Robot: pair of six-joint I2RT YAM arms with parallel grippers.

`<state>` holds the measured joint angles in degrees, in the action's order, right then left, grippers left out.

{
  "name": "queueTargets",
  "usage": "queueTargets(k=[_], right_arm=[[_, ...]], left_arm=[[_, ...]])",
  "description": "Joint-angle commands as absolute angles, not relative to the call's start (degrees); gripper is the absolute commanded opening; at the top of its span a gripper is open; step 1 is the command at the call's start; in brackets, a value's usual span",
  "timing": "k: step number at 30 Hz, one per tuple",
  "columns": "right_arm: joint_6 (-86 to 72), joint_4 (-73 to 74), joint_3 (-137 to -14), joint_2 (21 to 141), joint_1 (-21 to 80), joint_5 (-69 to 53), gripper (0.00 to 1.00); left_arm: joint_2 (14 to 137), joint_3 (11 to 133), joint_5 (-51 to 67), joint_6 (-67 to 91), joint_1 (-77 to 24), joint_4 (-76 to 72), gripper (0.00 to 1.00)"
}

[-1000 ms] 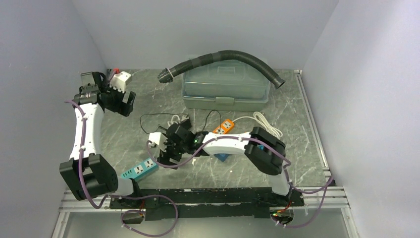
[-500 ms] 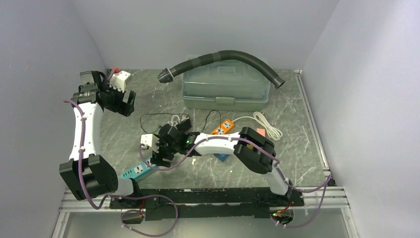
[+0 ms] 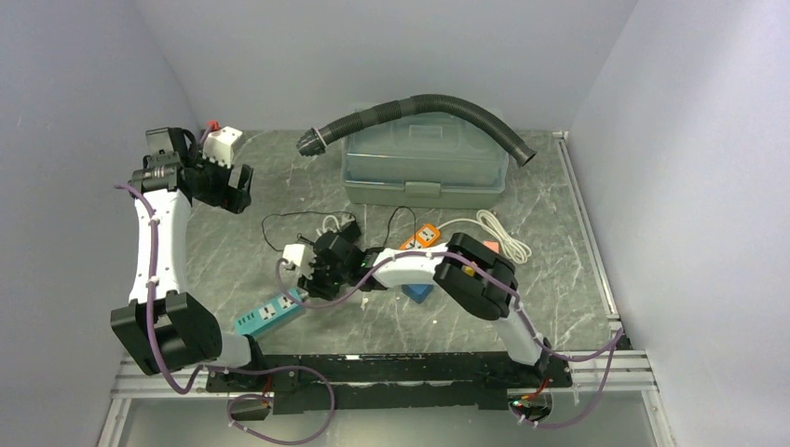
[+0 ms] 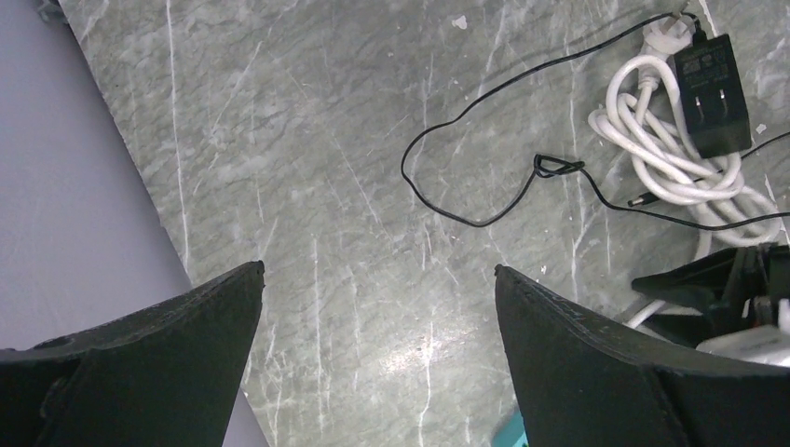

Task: Insert the plug
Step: Move the socket to the center of the board.

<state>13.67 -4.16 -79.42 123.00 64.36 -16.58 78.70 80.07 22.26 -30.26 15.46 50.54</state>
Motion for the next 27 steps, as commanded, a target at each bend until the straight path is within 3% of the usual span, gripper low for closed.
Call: queueTargets(k=[1,5,9,16,21,27], right_arm=[[9.5,-4.9,-73.7,117.8,62.2,-11.4,0.34],[5.4,-7.3,-66.9,113.1,60.9,-7.3,0.22],[1.2,-9.5,-61.0,109.0,60.7,-5.0,0.20],[-2.2,-12.6,-56.6,104.8,61.5,-5.3,0.39],[2.8,-6.7,-60.0,103.8,61.4,-7.2,0.42],[3.6,-1.3,-58.9,96.2,59.2,-4.7,0.62]], left_arm=[[76.9,81.5,24.3,-28.8,15.7,50.5,0.98],[76.7,82.0,24.8,-28.5,15.7,50.6,0.97],[76.5,82.4,25.2,-28.5,15.7,50.5,0.97],[75.4,82.3,26.9,-28.2,15.7,51.3,0.97],[74.5,82.0,27.4,-28.3,15.7,52.1,0.96],[73.4,81.1,28.8,-28.3,15.7,52.4,0.97]])
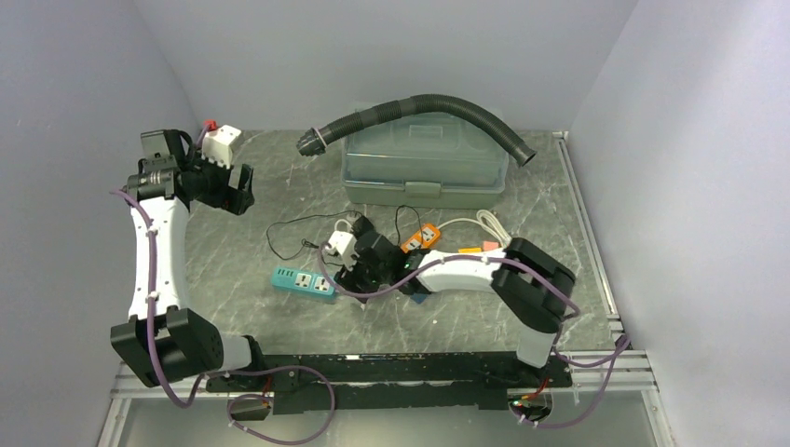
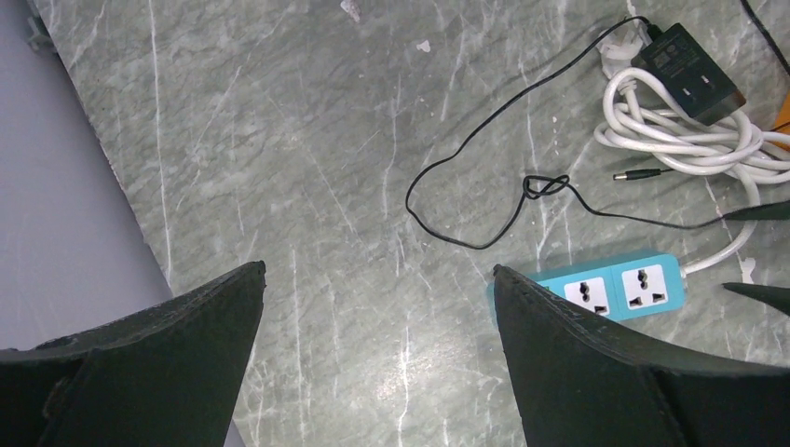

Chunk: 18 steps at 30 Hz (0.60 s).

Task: Insert the plug
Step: Move the socket to the center of the board, then pick up the plug from the center of the board.

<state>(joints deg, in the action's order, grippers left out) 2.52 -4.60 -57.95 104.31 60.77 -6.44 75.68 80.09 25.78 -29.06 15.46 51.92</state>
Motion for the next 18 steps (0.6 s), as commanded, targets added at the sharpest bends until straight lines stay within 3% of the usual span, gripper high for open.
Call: queueTargets(k=[1,7,18], right_arm=[[3.4,-0.6,-58.9,94.3,59.0,-4.3,0.66],[-3.9,5.6,-56.8,81.6,59.0,3.8,0.98],[-15.6,7.8,-34.6,61.7,58.1,14.3,1.00]], left_arm=[[73.4,81.2,29.1,-28.3,15.7,52.6,0.97],[73.8,82.4,32.6,-30.7,15.7,55.9,0.97],[72.6,82.9,40.4,-36.7,15.1,62.7,0.98]])
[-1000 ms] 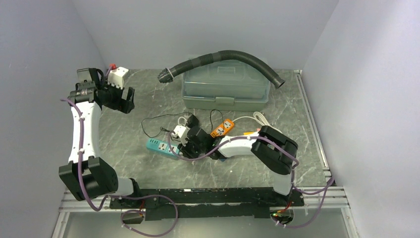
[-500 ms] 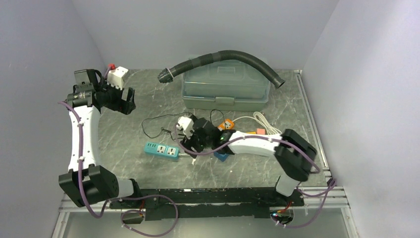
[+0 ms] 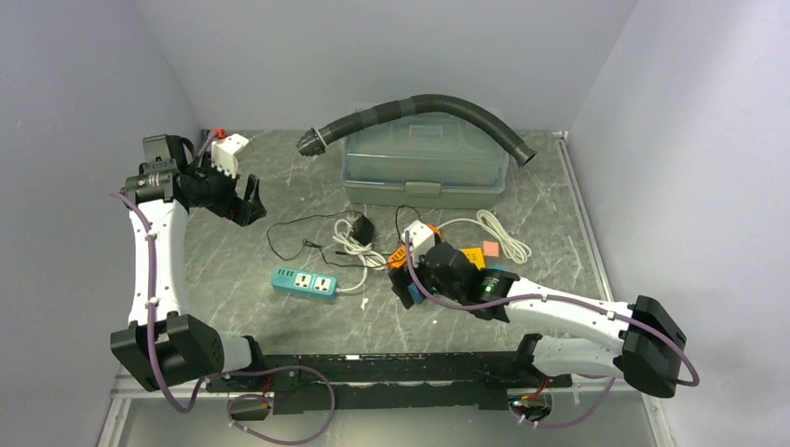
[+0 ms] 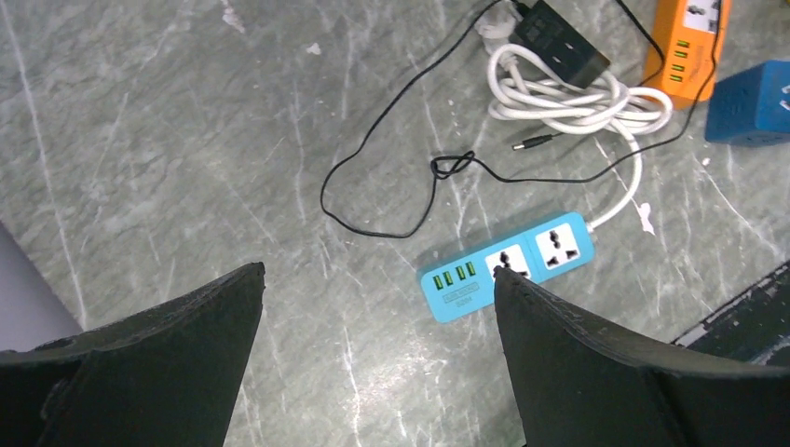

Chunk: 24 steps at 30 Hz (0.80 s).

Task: Insert the plug
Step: Pick up the plug from the center of the board.

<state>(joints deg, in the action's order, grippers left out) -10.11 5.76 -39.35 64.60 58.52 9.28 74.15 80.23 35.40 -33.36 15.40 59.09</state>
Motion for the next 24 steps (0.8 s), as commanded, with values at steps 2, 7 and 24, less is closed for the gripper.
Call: queueTargets(k=[2,7,24], right_arm=[[-16.7,6.6,-31.9,60.2,58.0,16.3,1.00],[-17.6,1.2,-28.1,60.9,56.6,18.0,1.00],[-17.8,-13.3,-23.1,67.9,56.4,15.9,0.36]], left_arm=[[72.5,83.5,41.2,-37.4,15.0,63.6,0.98],[72.7,85.0,42.4,-37.7,14.8,65.4,0.98],[71.5,87.8,47.2,-40.9,13.7,69.9,0.99]])
